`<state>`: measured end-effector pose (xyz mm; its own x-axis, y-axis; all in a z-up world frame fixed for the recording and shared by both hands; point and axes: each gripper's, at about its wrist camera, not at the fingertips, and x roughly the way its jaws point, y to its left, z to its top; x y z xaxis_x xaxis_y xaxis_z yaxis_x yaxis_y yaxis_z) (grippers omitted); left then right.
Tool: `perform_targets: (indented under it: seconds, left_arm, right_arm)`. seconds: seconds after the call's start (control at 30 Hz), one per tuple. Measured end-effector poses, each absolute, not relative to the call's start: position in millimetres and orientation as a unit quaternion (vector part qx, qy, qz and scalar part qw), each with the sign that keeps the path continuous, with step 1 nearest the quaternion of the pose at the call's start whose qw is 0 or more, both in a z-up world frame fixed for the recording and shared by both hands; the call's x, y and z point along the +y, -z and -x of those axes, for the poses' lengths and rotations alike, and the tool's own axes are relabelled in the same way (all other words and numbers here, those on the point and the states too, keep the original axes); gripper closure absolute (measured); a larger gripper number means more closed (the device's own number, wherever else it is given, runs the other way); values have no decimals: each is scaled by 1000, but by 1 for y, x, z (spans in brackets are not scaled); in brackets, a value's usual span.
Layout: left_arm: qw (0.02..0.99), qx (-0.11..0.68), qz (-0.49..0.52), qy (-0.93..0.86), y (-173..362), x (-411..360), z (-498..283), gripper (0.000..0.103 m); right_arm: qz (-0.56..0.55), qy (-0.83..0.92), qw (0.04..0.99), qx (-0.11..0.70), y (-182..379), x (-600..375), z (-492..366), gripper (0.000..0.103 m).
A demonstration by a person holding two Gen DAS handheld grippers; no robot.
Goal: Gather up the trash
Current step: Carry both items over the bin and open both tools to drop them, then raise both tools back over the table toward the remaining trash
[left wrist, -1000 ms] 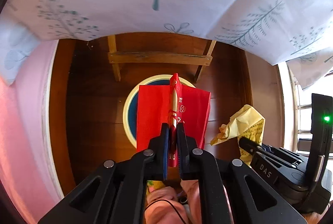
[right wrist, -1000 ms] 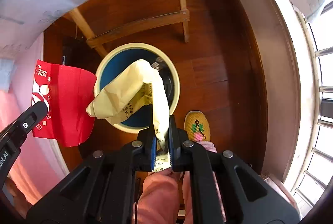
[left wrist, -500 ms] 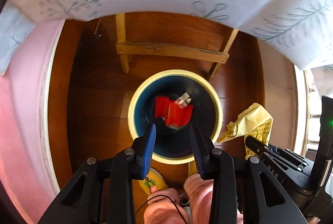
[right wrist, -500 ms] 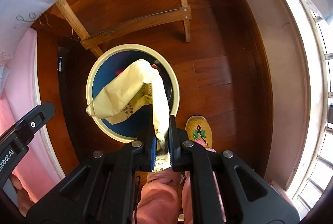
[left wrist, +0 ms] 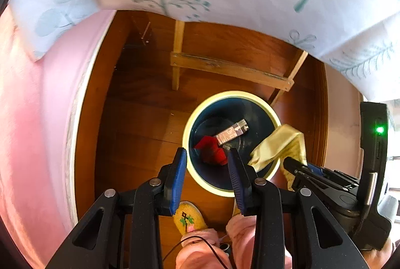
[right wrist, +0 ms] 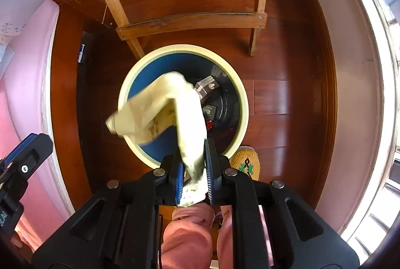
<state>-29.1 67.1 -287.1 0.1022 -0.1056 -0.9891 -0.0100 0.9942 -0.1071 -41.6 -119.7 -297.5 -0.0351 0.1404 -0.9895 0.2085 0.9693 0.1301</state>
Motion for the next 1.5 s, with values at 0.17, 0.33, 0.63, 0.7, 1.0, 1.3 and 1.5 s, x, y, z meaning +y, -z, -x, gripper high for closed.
perform_targets:
  seconds: [0.17,0.33,0.63,0.7,1.0,1.3,1.5]
  left_arm:
    - [745,664,56,23,268,83,29,69]
    - [752,656,56,22,237,87,26,69]
    - [784,616,44,51,122,81,28,69]
    - [792,606,42,57,95,78,31,69]
    - [819,568,9,84,-11,67,43,69]
    - [843,529,-8,99,-91,61,44,69]
    - [852,512,-16,108,-122,53,41,69]
  right_arm:
    - [-121,28,684,718,288,-113,38,63]
    - [-124,29,686,716,263,-111,37,63]
    - [-116,23,709,695,154,-115,35,63]
    - [-119,22,716,688,127,-117,35,63]
    - [-121,18,758,640,6,-130,40,63]
    - [-147,41,792,591,-79,-149,54,63]
    - [-159,55,819,549,-125,-162,56,63]
